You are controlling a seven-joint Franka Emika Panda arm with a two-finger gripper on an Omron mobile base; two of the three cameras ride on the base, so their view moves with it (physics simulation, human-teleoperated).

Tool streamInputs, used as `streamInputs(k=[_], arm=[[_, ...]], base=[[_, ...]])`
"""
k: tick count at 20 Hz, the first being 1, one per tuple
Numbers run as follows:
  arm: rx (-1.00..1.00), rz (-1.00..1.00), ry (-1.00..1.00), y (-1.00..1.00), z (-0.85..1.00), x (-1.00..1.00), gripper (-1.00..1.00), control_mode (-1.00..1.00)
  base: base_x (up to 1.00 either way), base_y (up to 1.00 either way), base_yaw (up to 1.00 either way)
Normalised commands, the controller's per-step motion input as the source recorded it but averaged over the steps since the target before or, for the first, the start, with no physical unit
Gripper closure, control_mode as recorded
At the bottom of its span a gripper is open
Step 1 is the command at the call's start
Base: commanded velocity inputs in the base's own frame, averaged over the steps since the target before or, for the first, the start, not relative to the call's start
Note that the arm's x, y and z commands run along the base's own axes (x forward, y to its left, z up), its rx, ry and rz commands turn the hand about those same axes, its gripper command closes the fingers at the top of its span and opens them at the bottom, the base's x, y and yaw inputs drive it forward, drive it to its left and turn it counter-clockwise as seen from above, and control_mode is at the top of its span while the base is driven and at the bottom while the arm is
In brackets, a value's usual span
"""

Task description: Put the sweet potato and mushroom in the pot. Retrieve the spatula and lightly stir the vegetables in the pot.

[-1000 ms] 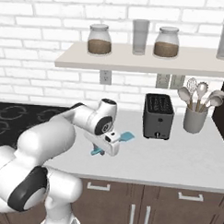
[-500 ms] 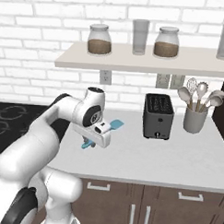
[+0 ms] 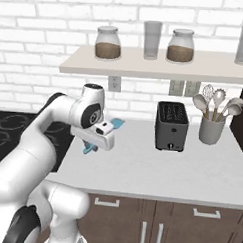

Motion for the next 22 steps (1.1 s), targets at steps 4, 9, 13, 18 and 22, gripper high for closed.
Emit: streamInputs(k=[4, 9, 13, 18, 22], arm=[[-0.08, 0.07, 0.04, 0.31, 0.62, 0.00, 1.00, -1.00], [-0.05, 0.01, 0.04, 0.16, 0.05, -0.01, 1.00, -1.00], [-0.01, 0.01, 0.01, 0.11, 0.00, 0.00, 1.00, -1.00], [0.00, 0.00, 0.00, 0.00, 0.00, 0.00, 1.00, 1.00], [0.00, 0.00, 0.00, 0.00, 0.00, 0.00, 1.00, 1.00]], base=[[0.00, 0.00, 0.00], [0.00, 0.00, 0.00], [0.00, 0.00, 0.00], [-0.22, 0.41, 0.07], [-0.43, 0.69, 0.05]])
